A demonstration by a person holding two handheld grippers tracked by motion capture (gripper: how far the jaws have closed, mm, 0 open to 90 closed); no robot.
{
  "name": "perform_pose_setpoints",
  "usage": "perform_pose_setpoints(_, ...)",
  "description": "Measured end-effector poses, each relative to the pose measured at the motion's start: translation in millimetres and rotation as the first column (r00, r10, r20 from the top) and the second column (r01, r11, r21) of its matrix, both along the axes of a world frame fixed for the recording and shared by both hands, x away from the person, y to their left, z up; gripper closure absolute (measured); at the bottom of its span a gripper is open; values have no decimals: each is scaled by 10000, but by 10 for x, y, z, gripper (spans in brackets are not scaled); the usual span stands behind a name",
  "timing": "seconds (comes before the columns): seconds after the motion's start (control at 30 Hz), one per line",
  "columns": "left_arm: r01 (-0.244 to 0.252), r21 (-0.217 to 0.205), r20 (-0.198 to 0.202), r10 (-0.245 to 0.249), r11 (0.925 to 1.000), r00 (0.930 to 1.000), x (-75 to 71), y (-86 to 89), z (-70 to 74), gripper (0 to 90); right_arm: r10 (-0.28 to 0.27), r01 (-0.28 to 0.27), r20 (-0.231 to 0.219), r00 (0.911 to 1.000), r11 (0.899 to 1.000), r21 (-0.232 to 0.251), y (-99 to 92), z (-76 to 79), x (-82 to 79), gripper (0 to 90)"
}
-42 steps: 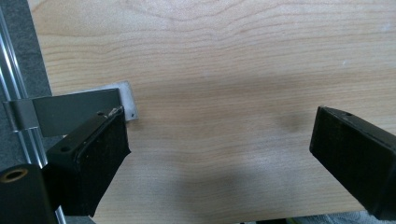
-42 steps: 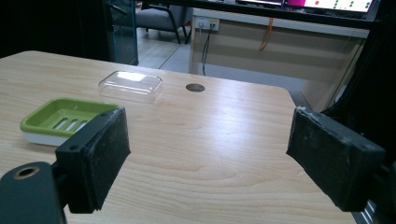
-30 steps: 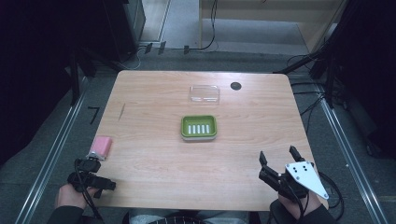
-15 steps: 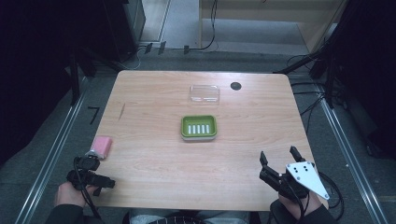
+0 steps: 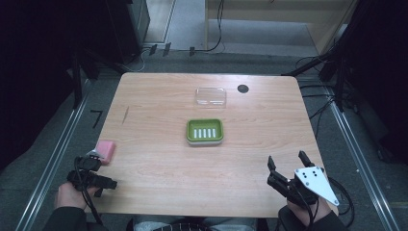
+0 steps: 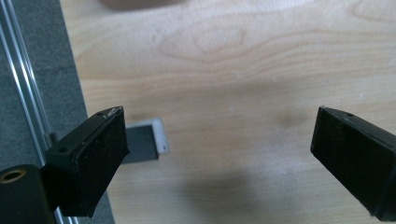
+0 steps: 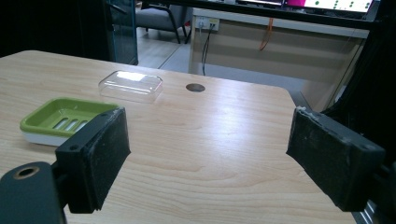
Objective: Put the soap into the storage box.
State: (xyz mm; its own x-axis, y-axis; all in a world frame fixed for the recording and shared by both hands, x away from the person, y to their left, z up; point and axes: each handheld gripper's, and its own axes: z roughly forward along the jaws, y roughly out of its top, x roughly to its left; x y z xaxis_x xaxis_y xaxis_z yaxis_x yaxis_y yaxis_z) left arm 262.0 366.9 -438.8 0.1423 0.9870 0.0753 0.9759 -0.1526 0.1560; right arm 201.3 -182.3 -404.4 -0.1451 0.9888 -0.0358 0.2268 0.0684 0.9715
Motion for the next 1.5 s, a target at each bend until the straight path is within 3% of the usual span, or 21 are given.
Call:
perform_pose_setpoints(0.27, 85, -77, 226, -83, 9999, 9997, 112, 29, 33, 43, 2, -2, -8, 10000, 10000, -7, -1, 0, 1, 127)
perform_pose_setpoints(0.37, 371, -219, 520, -359, 9991, 9980, 156, 14, 95, 42, 3, -3, -8, 10000, 10000, -17, 1, 0, 2, 127)
perform_pose_setpoints(0.43, 443, -81, 697, -436, 9990, 9966, 181, -1, 125, 29, 2, -2, -18, 10000, 10000, 1, 3, 0, 1, 127)
perform_pose_setpoints(0.77, 291, -77, 1057, -281, 9995, 9940, 389, 46, 178, 30, -5, 5, -10, 10000, 10000, -10, 0, 0, 0, 127)
perform_pose_setpoints(0.97, 345, -3, 1048, -343, 9994, 9939, 480, 47, 168, 32, -8, 8, -9, 10000, 10000, -21, -2, -1, -2, 127)
perform_pose_setpoints(1.1, 268, -20, 832, -266, 9996, 9962, 553, 72, 146, 17, -14, 14, -7, 10000, 10000, -9, -1, 0, -1, 127)
perform_pose_setpoints(1.3, 36, -64, 801, -31, 10000, 9968, 675, 124, 126, 11, -4, 4, -11, 10000, 10000, -17, 0, -1, -1, 127)
perform_pose_setpoints(1.5, -201, -86, 491, 205, 9998, 9986, 834, 165, 52, 9, -12, 12, -15, 10000, 10000, -13, 0, -1, 0, 127)
